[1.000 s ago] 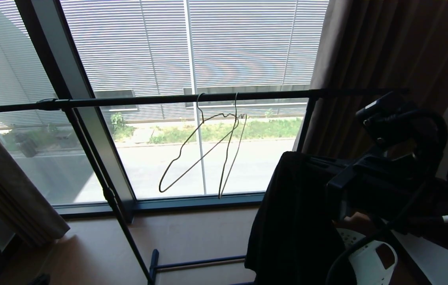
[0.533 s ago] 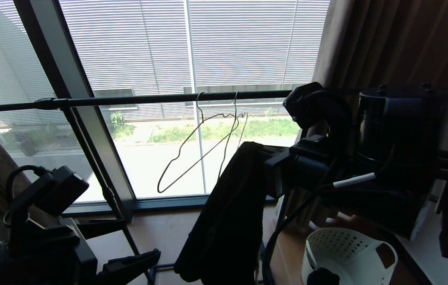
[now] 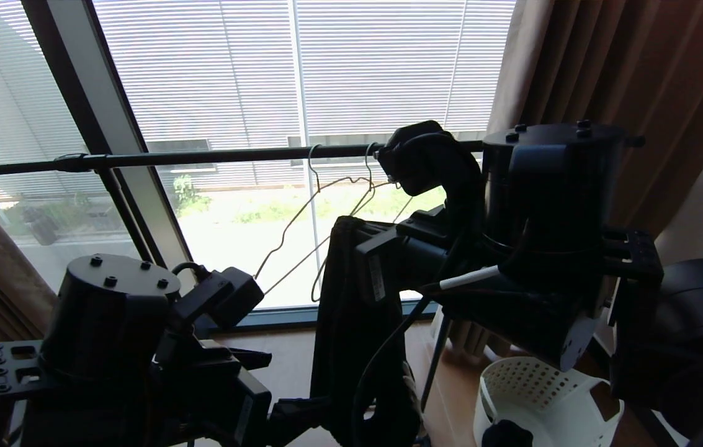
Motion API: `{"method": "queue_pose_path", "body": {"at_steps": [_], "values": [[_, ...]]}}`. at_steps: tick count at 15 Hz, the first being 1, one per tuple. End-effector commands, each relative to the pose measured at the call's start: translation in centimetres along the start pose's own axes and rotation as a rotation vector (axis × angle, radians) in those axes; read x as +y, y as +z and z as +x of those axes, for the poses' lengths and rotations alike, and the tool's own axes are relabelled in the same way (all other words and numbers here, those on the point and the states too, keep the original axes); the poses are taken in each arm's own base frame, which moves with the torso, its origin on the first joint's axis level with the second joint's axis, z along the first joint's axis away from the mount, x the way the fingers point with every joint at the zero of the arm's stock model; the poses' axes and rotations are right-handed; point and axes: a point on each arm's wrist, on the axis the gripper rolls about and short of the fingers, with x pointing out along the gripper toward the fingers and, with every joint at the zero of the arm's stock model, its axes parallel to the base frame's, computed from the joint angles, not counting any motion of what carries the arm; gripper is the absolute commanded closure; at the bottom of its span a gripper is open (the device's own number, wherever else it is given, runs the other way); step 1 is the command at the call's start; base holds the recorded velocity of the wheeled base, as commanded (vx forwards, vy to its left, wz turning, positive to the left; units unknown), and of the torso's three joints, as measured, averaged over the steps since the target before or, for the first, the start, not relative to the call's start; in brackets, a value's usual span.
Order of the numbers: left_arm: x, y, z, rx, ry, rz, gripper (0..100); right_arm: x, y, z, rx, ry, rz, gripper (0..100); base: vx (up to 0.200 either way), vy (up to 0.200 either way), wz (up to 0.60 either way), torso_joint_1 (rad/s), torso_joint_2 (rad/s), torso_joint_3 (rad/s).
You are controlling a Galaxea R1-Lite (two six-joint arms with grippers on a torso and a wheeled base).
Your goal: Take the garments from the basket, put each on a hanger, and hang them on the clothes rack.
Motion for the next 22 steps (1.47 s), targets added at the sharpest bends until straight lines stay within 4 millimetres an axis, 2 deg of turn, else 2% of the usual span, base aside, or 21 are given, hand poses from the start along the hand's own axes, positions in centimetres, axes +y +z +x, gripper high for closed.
{"method": "queue_pose_path", "body": {"at_steps": [1,5,9,14,16,20,21,22], "values": [[-0.3,-0.5,2.4,0.043,0.026,-0.006,0,0.3,0.1,-0.1,-0.004,0.003,-0.001,100,0.000,0.000,0.00,0.000,0.00,0.000],[-0.3,-0.8,3.5,0.069,0.040,-0.036,0,0.2,0.2,-0.2,-0.009,-0.021,0.001,100,0.000,0.000,0.00,0.000,0.00,0.000],[0.1,-1.6,4.2,0.094,0.156,-0.061,0,0.1,0.7,-0.7,-0.028,-0.025,0.017,100,0.000,0.000,0.00,0.000,0.00,0.000],[0.8,-4.4,4.7,0.187,0.253,-0.095,0,-0.4,1.4,-1.5,-0.054,-0.056,0.070,100,0.000,0.000,0.00,0.000,0.00,0.000],[0.4,-4.7,4.5,0.185,0.261,-0.093,0,-1.1,1.5,-1.3,-0.057,-0.090,0.074,100,0.000,0.000,0.00,0.000,0.00,0.000],[-0.2,-5.2,2.0,0.128,0.270,-0.075,0,-3.5,1.6,-0.9,-0.066,-0.210,0.095,100,0.000,0.000,0.00,0.000,0.00,0.000],[-0.2,-5.3,1.6,0.119,0.274,-0.076,100,-3.9,1.7,-1.1,-0.070,-0.231,0.098,100,0.000,0.000,0.00,0.000,0.00,0.000],[-0.2,-5.2,1.1,0.099,0.279,-0.079,100,-4.3,1.6,-1.4,-0.064,-0.247,0.098,100,0.000,0.000,0.00,0.000,0.00,0.000]]}}
